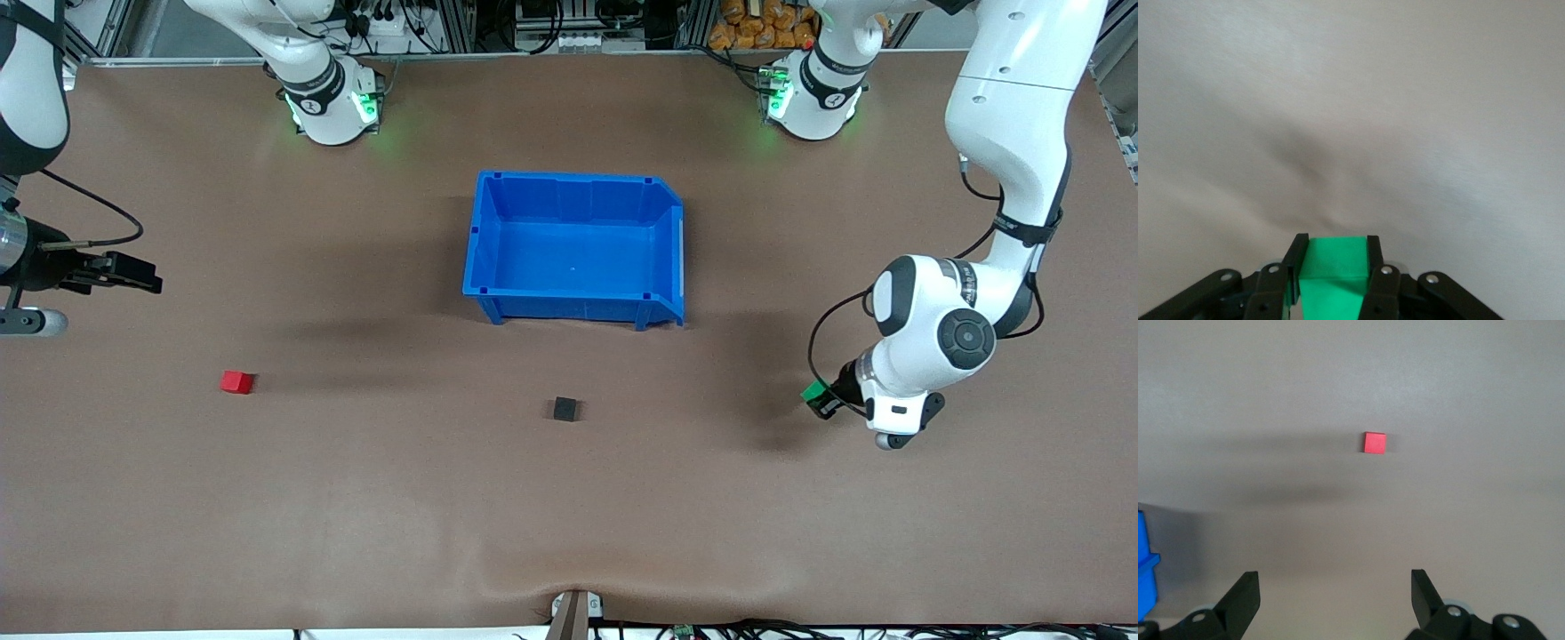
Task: Attach green and red cubes to black cube
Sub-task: 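Carry the green cube with the left gripper toward the black cube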
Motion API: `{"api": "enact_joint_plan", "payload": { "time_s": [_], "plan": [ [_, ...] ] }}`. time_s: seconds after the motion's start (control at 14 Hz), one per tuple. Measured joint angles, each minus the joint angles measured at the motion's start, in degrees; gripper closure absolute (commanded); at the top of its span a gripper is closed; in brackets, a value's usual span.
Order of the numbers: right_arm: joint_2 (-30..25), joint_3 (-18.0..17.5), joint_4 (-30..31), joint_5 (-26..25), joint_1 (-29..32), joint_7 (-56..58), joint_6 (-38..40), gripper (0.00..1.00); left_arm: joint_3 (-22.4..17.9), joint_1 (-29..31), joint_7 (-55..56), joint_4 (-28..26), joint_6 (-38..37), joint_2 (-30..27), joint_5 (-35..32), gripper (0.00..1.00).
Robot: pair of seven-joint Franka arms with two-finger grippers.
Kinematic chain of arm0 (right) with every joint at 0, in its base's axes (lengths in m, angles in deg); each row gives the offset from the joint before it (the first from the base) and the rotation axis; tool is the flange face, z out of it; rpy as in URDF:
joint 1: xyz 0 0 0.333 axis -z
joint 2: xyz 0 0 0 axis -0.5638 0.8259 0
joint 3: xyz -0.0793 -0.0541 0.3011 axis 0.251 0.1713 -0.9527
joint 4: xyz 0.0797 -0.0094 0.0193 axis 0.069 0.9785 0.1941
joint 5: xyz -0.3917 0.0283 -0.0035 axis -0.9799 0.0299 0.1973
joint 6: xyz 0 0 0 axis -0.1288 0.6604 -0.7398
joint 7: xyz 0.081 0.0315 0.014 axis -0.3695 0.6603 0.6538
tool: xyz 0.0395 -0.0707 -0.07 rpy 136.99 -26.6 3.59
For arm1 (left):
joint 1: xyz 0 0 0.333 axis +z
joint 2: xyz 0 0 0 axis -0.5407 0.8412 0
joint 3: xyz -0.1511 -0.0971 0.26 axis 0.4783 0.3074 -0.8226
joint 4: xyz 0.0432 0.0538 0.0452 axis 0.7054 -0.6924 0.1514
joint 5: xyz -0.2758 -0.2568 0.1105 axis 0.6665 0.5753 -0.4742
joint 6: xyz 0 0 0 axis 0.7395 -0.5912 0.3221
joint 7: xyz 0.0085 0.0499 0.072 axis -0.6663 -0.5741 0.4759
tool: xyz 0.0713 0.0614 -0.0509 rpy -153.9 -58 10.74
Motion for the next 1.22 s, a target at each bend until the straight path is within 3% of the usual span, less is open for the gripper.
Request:
{"api": "enact_joint_plan", "payload": {
  "time_s": [0.72, 1.22],
  "plan": [
    [1.8, 0.0, 1.9, 0.0, 0.6, 0.0, -3.7, 0.0, 1.8, -7.6, 20.7, 15.9, -4.6, 8.2, 10.9, 1.0],
    [2.9, 0.0, 2.1, 0.0, 0.8, 0.0, -5.1, 0.0, 0.9, -15.1, 35.7, 26.7, -4.5, 15.7, 11.3, 1.0]
  ]
}}
